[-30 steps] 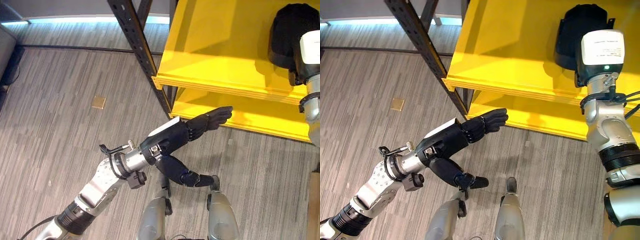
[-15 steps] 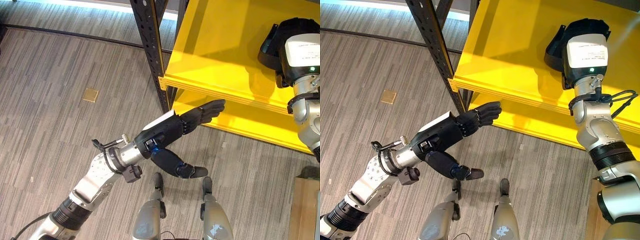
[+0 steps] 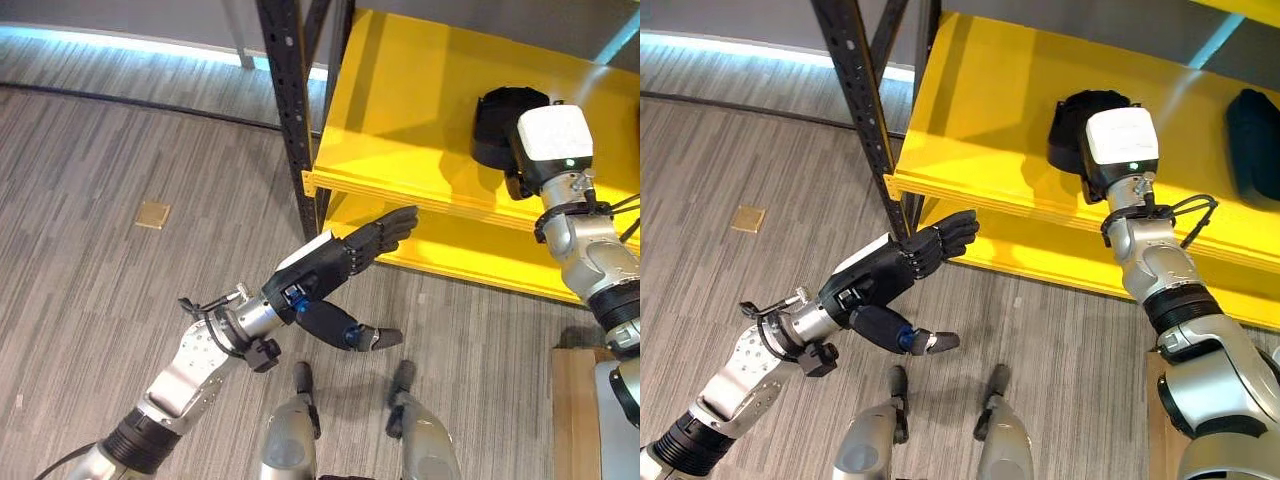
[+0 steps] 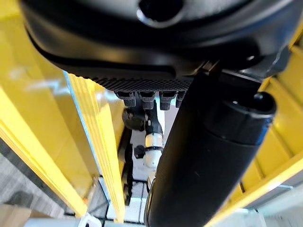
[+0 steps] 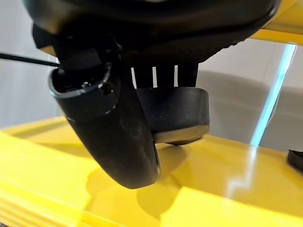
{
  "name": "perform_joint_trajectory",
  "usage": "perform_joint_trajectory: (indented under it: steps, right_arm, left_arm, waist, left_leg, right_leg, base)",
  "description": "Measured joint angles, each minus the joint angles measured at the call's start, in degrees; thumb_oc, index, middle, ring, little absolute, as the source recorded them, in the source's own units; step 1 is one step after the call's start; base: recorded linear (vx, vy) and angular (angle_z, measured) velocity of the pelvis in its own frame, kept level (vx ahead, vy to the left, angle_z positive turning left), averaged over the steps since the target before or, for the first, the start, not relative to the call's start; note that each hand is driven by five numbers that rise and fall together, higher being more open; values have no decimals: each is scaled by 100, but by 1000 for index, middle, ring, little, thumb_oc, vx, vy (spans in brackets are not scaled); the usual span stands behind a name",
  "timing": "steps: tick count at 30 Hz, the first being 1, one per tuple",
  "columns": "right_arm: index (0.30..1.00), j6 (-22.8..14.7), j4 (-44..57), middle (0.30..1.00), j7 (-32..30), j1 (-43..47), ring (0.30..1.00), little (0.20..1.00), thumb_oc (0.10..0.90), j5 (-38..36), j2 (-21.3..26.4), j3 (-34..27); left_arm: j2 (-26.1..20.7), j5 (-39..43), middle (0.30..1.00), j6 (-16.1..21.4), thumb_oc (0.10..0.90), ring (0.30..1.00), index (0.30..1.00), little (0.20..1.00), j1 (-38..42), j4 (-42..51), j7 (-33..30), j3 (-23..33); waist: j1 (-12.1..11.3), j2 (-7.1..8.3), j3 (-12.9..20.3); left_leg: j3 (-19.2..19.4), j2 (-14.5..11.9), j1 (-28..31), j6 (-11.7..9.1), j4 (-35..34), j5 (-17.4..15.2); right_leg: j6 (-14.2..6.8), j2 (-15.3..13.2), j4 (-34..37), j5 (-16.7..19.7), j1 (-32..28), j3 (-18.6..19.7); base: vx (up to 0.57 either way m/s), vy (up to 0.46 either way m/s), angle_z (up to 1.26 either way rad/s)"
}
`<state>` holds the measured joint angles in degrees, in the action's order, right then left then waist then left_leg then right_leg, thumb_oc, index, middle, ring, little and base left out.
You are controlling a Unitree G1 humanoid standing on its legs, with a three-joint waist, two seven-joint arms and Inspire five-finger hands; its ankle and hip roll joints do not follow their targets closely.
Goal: Move parts from the plastic box to the shelf.
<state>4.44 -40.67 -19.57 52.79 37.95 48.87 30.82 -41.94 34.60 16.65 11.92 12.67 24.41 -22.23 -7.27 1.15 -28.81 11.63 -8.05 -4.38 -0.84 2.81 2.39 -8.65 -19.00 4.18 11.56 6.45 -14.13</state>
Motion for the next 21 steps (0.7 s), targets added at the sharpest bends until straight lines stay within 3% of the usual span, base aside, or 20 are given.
perform_joint_trajectory:
  steps: [2, 4, 5, 6, 7, 10, 16, 21]
  right_arm:
    - [300, -41, 0, 300, -25, 18, 300, 300, 400, -142, -1, 104]
    - [300, -36, -1, 300, -33, 17, 300, 300, 400, -223, 0, 159]
    - [300, 22, -2, 300, -23, -14, 300, 300, 400, -278, 1, 220]
    - [300, 84, 50, 300, -23, 88, 300, 300, 400, -291, 8, 203]
    - [300, 97, 100, 300, -34, 259, 300, 300, 400, -326, -1, 183]
    - [300, 109, 241, 300, 8, 402, 300, 300, 400, -317, 97, 187]
    - [300, 332, 530, 300, 398, 470, 300, 300, 400, -218, 409, 180]
    - [300, 225, 675, 300, 677, 476, 300, 300, 400, -188, 306, 193]
  left_arm:
    - [-166, -3, 1000, 9, 900, 1000, 1000, 1000, -115, -73, 19, -37]
    - [-223, -8, 1000, 9, 900, 1000, 1000, 1000, -170, -78, 24, -44]
    - [-365, -11, 1000, 9, 900, 1000, 1000, 1000, -166, -57, 39, -64]
    - [-352, -12, 1000, 33, 900, 1000, 1000, 1000, -186, -73, 21, -63]
    - [-202, -12, 1000, 9, 900, 1000, 1000, 1000, -197, -111, -32, -188]
    - [-164, -168, 1000, -24, 900, 1000, 1000, 1000, -23, -90, 73, -620]
    - [72, -145, 1000, -9, 900, 1000, 1000, 1000, -33, -61, 72, -387]
    - [90, -136, 1000, -13, 900, 1000, 1000, 1000, -101, -59, 75, -391]
  waist:
    - [-42, 1, -1]
    - [-39, 25, 1]
    - [60, 280, 10]
    - [-77, 403, 49]
    - [-36, 254, 60]
    - [195, 226, 55]
    - [488, 94, 96]
    - [477, -95, 197]
  left_leg:
    - [-226, -238, -15, -152, -105, 111]
    - [-344, -368, -42, -320, -109, 156]
    - [-625, -380, -62, -642, -137, 279]
    - [-711, -518, -92, -854, -175, 294]
    - [-721, -750, -258, -741, -158, 331]
    - [-400, -808, -265, -553, -240, 640]
    - [-278, -581, 181, -711, -553, 668]
    - [-279, -563, 211, -714, -635, 659]
  right_leg:
    - [-364, -218, 132, 272, 99, 63]
    - [-283, -128, 96, 381, 25, 140]
    - [-126, 58, 16, 519, -308, 382]
    - [-320, 220, -78, -16, -344, 198]
    - [-217, 463, -87, -7, -263, 193]
    - [-129, 674, -57, -58, -279, 86]
    - [-176, 486, 61, -95, -690, -16]
    - [-195, 463, 25, -99, -671, 34]
  base:
    - [78, -547, 24]
    - [43, -473, 59]
    - [-8, -476, 81]
    - [-46, -434, 80]
    - [-63, -236, 25]
    - [-23, -132, 19]
    - [47, -22, 13]
    - [53, -11, 1]
